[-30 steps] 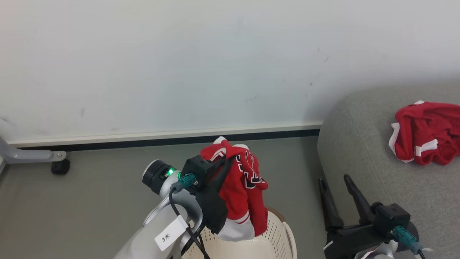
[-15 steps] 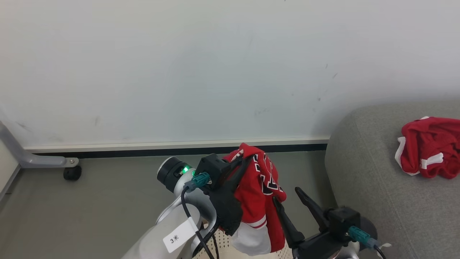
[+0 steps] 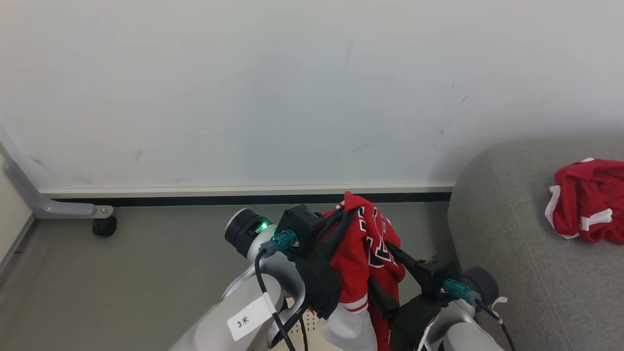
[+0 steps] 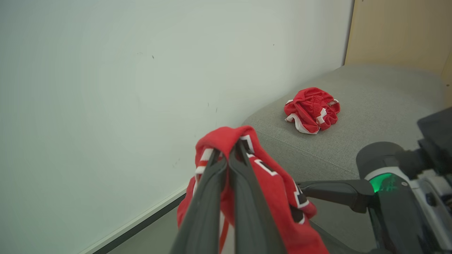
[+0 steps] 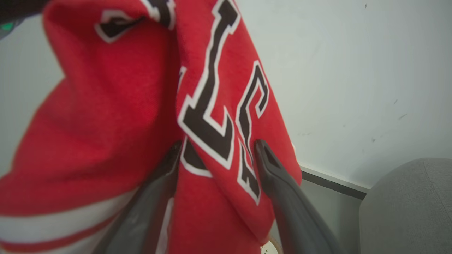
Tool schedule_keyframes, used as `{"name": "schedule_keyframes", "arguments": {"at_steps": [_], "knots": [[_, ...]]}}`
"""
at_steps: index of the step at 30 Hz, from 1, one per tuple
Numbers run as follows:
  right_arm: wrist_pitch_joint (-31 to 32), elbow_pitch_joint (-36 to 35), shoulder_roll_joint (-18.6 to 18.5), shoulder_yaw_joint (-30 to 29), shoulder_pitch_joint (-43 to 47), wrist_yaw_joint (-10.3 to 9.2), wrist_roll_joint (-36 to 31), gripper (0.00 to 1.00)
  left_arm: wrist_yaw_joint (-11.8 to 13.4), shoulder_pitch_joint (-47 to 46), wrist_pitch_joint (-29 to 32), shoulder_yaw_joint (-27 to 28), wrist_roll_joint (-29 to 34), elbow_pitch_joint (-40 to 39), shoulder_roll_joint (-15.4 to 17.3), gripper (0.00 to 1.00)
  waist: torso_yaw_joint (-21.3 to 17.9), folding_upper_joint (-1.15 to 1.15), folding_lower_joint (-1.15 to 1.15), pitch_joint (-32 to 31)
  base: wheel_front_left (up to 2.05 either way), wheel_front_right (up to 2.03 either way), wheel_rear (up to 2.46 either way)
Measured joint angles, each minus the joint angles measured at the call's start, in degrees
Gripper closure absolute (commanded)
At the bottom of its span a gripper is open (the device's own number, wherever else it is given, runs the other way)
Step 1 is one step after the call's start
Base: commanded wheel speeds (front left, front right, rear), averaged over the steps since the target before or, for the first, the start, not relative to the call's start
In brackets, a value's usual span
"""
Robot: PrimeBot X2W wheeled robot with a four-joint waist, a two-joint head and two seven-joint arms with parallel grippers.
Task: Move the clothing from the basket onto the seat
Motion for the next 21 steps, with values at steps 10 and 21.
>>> {"name": "schedule_keyframes", "arguments": {"at_steps": [10,21], "knots": [[-0.1,4.4,0.1,0.5,-2.2,0.49,0.8,1.0,0.5,-0.2,0.7,-0.5,-0.8,-1.5,0.0,1.0,0.5,0.0,0.0,0.5,0.0,0.0,0.0],[-2.7,5.5,0.3,-1.9,-2.6,0.44,3.2,1.0,2.0,0.4,0.8,1.4,-2.7,-0.4,0.2,0.04,-0.1,0.0,0.0,0.7,0.0,0.0,0.0]]}}
